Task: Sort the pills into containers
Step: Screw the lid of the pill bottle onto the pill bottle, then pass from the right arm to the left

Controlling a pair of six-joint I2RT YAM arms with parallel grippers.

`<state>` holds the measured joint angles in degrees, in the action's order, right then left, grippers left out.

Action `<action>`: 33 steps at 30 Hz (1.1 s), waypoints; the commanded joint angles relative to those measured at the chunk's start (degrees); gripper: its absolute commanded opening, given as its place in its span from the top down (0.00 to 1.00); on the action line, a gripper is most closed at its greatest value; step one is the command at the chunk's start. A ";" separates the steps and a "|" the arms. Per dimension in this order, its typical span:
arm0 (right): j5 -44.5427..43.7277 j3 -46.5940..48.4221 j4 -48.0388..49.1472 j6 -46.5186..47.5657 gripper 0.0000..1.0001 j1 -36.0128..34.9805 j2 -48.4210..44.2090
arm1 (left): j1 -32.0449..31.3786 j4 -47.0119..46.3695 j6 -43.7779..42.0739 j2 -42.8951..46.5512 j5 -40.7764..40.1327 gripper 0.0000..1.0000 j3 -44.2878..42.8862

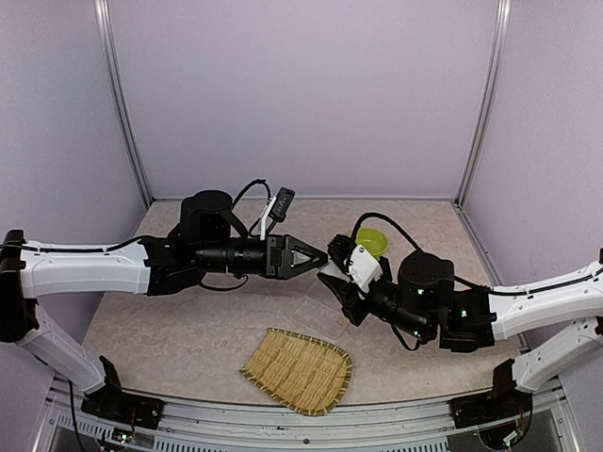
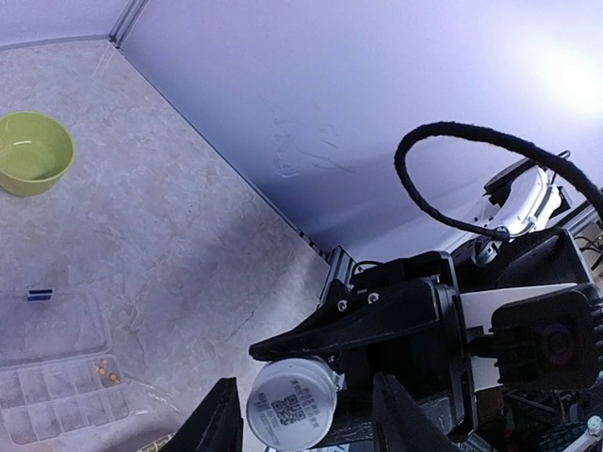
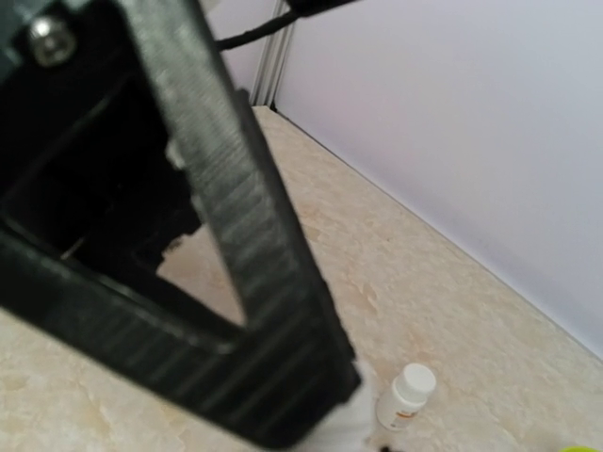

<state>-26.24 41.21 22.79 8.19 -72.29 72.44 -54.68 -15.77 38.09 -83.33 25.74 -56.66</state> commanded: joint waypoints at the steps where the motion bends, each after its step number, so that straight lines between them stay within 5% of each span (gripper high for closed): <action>1: -0.84 1.23 0.42 0.61 0.76 0.22 0.20 | 0.52 -0.67 -0.38 -0.30 0.95 0.57 -1.33; 19: 1.36 1.85 -0.60 -2.82 0.76 0.22 -0.55 | -0.23 -1.70 -3.28 -1.23 3.96 0.95 -1.70; 33: 17.49 3.21 -7.89 -21.93 0.74 2.43 -6.30 | -0.87 -8.80 -9.29 0.79 14.28 1.00 2.39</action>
<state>-14.94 41.69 15.73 -7.22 -70.41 67.26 -54.02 -20.84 32.01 -83.88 33.04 -55.16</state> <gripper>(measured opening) 0.290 0.234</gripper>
